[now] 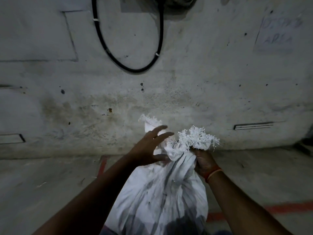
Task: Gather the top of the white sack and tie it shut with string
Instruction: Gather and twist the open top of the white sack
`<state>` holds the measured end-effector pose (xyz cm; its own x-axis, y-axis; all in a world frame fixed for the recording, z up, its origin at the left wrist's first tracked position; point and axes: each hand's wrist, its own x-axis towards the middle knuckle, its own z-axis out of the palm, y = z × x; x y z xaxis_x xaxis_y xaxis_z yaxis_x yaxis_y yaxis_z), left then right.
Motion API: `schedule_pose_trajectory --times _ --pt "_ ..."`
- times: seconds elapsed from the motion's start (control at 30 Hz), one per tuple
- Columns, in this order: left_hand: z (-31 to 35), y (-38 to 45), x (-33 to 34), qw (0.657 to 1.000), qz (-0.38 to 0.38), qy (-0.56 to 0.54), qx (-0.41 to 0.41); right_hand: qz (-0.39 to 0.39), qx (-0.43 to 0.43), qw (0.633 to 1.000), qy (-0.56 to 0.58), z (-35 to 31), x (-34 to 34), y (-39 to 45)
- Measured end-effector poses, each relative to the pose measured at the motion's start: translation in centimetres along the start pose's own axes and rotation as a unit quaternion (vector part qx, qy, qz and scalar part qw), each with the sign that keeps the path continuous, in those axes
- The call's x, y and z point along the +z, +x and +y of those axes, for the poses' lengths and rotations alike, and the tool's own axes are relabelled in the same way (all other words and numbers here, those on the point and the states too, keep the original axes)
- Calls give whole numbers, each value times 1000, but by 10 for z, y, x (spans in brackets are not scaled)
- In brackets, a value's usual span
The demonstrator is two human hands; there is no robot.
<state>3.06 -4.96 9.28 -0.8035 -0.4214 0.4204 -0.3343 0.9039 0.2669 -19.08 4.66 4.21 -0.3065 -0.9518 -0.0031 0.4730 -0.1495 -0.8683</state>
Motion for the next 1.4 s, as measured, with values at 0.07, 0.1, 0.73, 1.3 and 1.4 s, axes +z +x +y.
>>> schedule_pose_trajectory --times 0.07,0.1,0.73,1.3,1.4 --pt "1 14 -1 998 -24 -58 -3 -13 -3 1000 10 0 7 1" --pt "2 19 -1 998 -23 -56 -15 -13 -5 1000 18 2 9 5" --pt "-11 29 7 975 2 -126 -181 -24 -20 999 32 12 32 29" --pt "-25 74 -6 946 137 -125 -267 10 -59 998 -31 41 75 72" --pt "-30 77 -8 944 150 -184 -228 5 -40 999 -12 42 80 83"
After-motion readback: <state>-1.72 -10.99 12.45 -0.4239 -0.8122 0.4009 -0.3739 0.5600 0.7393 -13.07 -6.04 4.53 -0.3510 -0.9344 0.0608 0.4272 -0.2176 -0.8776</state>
